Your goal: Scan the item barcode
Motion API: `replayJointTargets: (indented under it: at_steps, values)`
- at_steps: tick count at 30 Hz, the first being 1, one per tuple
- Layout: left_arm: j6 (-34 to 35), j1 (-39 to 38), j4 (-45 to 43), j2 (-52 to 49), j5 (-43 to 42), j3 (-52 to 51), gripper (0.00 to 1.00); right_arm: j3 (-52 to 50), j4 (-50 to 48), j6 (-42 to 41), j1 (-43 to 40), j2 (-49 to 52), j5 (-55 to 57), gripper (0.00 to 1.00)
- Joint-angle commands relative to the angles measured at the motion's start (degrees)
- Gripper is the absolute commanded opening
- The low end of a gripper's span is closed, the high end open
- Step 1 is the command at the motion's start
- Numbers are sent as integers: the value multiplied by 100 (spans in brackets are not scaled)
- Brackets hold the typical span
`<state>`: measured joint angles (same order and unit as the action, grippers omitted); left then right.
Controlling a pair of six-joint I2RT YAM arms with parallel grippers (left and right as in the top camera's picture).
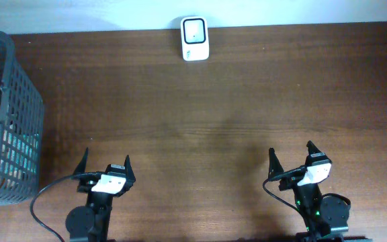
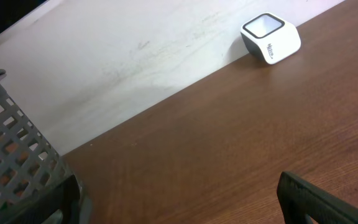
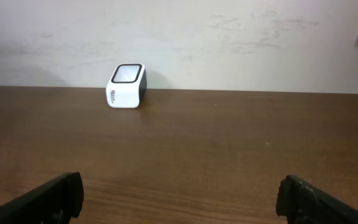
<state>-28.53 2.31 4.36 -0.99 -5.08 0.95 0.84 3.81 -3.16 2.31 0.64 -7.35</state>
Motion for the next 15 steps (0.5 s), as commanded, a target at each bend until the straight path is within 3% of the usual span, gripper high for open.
replayJointTargets:
  at_steps: [1,15]
  values:
    - [-72,-7,-15,31,61,-44,99,-48,2,-26,42,-24,33,98]
    - [389,-7,-83,31,0,-28,99,-48,2,-26,42,-24,33,98]
